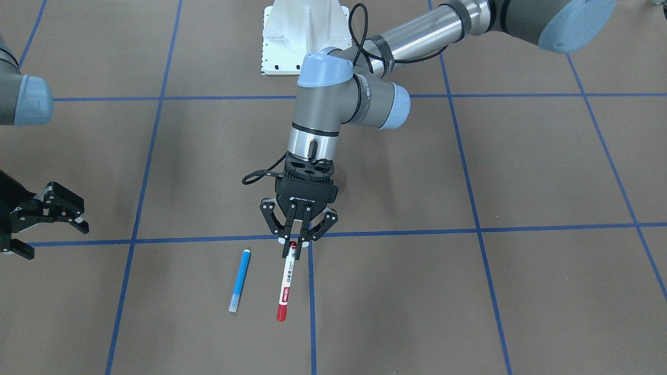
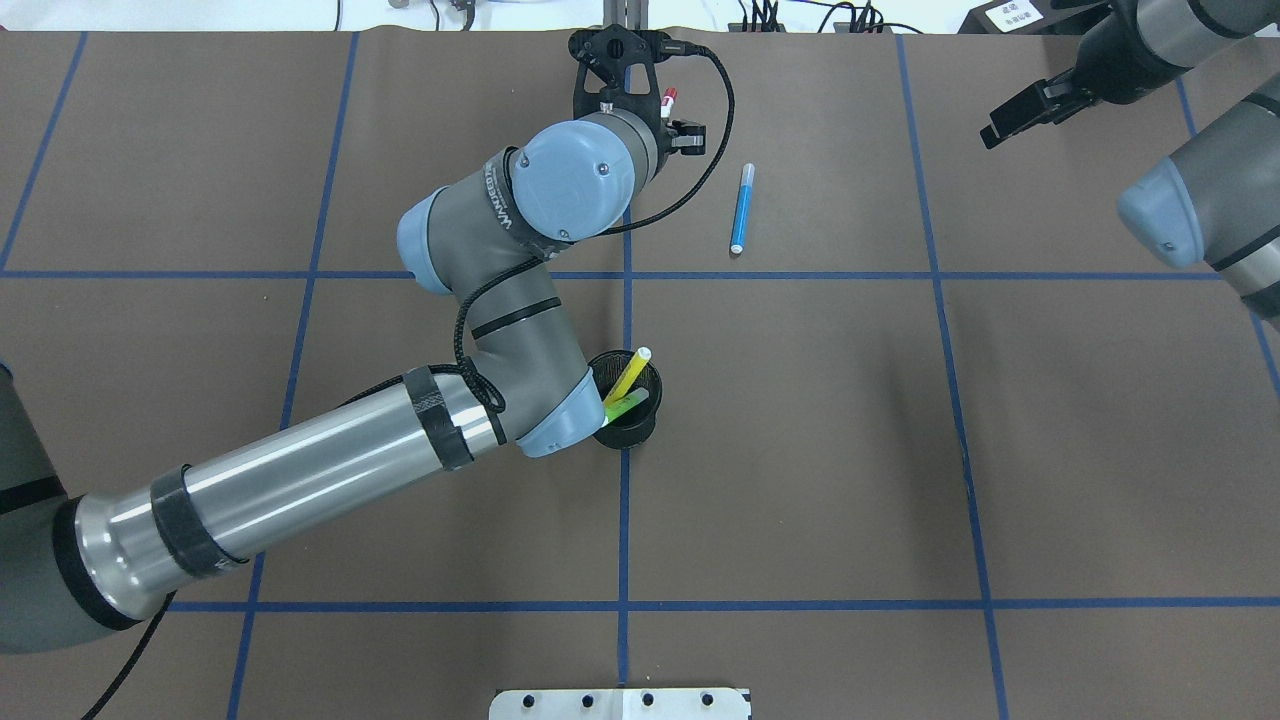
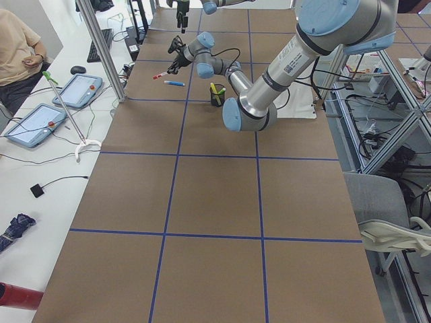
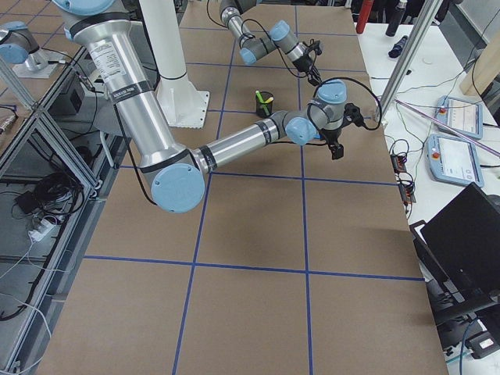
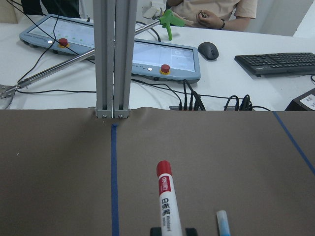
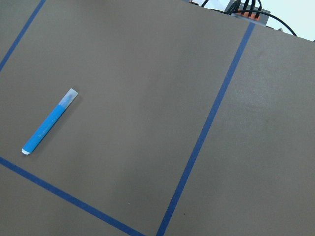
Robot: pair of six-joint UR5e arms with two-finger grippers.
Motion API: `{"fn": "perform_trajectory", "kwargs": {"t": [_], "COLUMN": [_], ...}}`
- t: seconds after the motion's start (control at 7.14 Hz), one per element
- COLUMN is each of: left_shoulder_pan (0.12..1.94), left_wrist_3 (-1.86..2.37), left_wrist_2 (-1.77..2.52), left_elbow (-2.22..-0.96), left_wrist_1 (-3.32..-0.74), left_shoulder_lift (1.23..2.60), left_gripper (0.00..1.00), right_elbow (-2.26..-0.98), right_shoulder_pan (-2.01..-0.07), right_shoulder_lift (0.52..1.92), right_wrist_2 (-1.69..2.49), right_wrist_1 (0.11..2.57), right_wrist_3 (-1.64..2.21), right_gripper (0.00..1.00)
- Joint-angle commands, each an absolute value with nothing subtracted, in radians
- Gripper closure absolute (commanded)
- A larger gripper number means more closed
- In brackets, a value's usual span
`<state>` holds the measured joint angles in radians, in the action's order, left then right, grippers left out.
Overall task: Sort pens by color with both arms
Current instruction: 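Lift the red-capped marker out of the cup with the left gripper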
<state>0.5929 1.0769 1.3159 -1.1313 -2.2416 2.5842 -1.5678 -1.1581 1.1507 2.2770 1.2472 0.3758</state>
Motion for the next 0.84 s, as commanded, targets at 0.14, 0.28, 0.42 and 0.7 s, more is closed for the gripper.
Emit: {"fn": "perform_trajectory", "kwargs": {"t": [0.14, 0.28, 0.42, 0.7], "left_shoulder_pan": [0.592, 0.589, 0.584, 0.572], "left_wrist_3": [0.979, 0.973, 0.970, 0.968], "left_wrist_2": [1.301, 1.302, 1.305, 1.307], "left_elbow": [-0.907, -0.887, -0.874, -0.870], "left_wrist_1": [-2.380, -2.382, -2.382, -2.382], "left_shoulder_lift": [2.638, 2.640, 2.641, 2.643], "left_gripper": [1.00, 1.00, 1.00, 0.85], "right_elbow": [-1.563, -1.563, -1.563, -1.562], "right_shoulder_pan": [-1.158, -1.158, -1.158, -1.158], "right_shoulder_lift": [1.152, 1.152, 1.154, 1.154], "right_wrist_2": [2.276, 2.275, 2.275, 2.275], "right_wrist_1": [1.249, 1.249, 1.247, 1.247], "right_wrist_3": [0.374, 0.374, 0.374, 0.370], "right_gripper": [0.01, 0.01, 0.01, 0.01]}}
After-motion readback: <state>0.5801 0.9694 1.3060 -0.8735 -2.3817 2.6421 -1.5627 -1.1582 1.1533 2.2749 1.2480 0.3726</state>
